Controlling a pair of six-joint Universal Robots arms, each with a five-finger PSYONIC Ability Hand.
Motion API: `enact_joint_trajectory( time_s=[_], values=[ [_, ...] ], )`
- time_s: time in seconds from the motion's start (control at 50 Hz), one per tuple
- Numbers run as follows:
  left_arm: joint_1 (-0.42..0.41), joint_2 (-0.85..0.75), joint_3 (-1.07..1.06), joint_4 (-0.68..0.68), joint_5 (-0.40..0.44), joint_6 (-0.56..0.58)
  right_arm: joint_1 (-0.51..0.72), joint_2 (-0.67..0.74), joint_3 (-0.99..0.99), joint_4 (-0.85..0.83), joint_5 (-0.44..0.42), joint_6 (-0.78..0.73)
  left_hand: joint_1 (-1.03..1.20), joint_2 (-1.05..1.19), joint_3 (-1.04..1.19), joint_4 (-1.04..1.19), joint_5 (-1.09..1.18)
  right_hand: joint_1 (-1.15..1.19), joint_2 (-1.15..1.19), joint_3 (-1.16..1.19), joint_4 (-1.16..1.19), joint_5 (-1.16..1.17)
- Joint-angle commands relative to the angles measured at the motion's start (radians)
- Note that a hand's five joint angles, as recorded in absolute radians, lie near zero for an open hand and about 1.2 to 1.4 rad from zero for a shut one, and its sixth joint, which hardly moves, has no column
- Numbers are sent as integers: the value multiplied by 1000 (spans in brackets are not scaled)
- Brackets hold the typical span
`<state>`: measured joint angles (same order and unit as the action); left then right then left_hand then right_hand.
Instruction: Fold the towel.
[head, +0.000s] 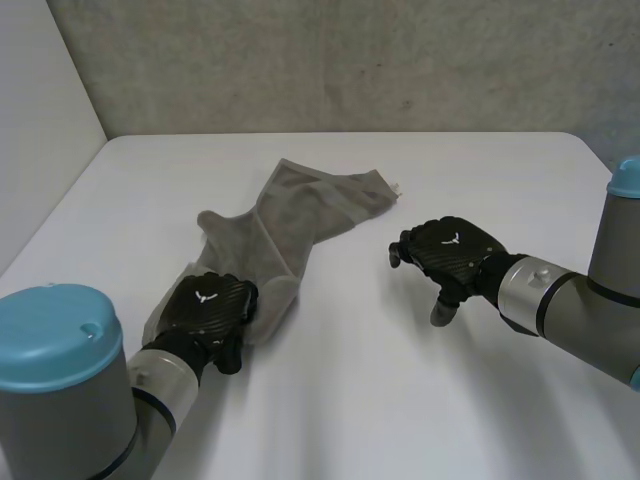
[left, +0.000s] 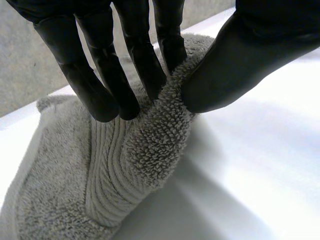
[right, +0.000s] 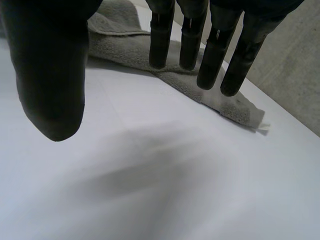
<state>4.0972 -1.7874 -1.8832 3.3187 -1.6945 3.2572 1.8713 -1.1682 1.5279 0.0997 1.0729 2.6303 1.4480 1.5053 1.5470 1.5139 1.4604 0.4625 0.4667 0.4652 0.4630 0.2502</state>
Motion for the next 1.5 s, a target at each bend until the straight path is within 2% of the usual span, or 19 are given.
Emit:
enact_joint_trajectory(
  time_s=[0.02, 0.1, 0.14, 0.16, 0.2, 0.32, 0.48, 0.7, 0.8, 0.94, 0.98, 1.0, 1.04, 1.06, 1.08, 1.1, 1.16, 1.34, 1.5],
  values=[
    [-44, 103, -48, -4, -1, 38, 37, -1, -21, -14, 24, 10, -52, -109, -151, -118, -239, -98, -103, -101, -99, -61],
    [-58, 135, -79, -4, -1, 108, 84, 13, -48, -12, 38, 10, -110, -167, -209, -176, -297, -104, -109, -107, -105, -67],
    [-57, 157, -108, -1, 1, 185, 89, 16, -48, -12, 42, 10, -601, -658, -700, -666, -787, -105, -109, -107, -105, -67],
    [-57, 157, -108, -1, 1, 185, 89, 16, -48, -12, 42, 10, -603, -661, -702, -669, -790, -105, -109, -107, -105, -67],
    [-52, 163, -119, 4, -1, 242, 91, 18, -37, -14, 51, 11, -1033, -1090, -1132, -1099, -1220, -105, -109, -107, -105, -67],
    [-32, 161, -77, 16, -5, 260, 89, 24, -21, -21, 55, 19, -1190, -1248, -1289, -1256, -1377, -105, -109, -107, -105, -67],
    [17, 69, 96, 64, -7, 262, 74, 18, 60, -63, 59, 48, -1185, -1242, -1284, -1250, -1371, -105, -109, -107, -105, -67],
    [15, -320, 484, 22, -13, 271, 71, 4, 167, -110, 56, 47, -1176, -1233, -1275, -1242, -1363, -105, -109, -107, -105, -67],
    [17, -539, 750, -86, -13, 274, 68, 12, 201, -155, 58, 42, -1173, -1230, -1272, -1239, -1360, -105, -109, -107, -105, -67],
    [18, -713, 995, -288, -13, 274, 48, 12, 202, -158, 58, 42, -1164, -1221, -1263, -1230, -1351, -105, -109, -107, -105, -67],
    [18, -759, 1077, -384, -14, 274, 42, 12, 202, -158, 56, 42, -928, -985, -1027, -994, -1115, -107, -112, -110, -108, -70],
    [18, -759, 1078, -384, -14, 274, 42, 12, 202, -158, 56, 42, -926, -983, -1025, -992, -1113, -107, -112, -110, -108, -70],
    [15, -765, 1116, -444, -10, 266, 31, 12, 202, -163, 56, 40, -336, -393, -435, -402, -523, -105, -109, -107, -105, -67],
    [15, -765, 1116, -444, -10, 266, 31, 12, 202, -163, 56, 40, -333, -390, -432, -399, -520, -105, -109, -107, -105, -67],
    [9, -758, 1119, -446, -8, 259, 25, 12, 201, -164, 56, 40, -98, -155, -197, -164, -285, -105, -109, -107, -105, -67],
    [-3, -745, 1119, -438, -8, 257, 19, 12, 201, -164, 58, 40, -52, -109, -151, -118, -239, -105, -109, -107, -105, -67],
    [-17, -725, 1116, -429, -7, 256, 12, 12, 198, -164, 58, 39, -52, -109, -151, -118, -239, -102, -106, -104, -102, -64],
    [-193, -563, 958, -331, 24, 234, -92, -73, 183, -195, 82, 62, -52, -109, -151, -118, -239, -96, -100, -98, -96, -58],
    [-324, -429, 644, -168, 223, 239, -195, -128, 138, -221, 101, 185, -52, -109, -151, -118, -239, -102, -106, -104, -102, -64]
  ],
)
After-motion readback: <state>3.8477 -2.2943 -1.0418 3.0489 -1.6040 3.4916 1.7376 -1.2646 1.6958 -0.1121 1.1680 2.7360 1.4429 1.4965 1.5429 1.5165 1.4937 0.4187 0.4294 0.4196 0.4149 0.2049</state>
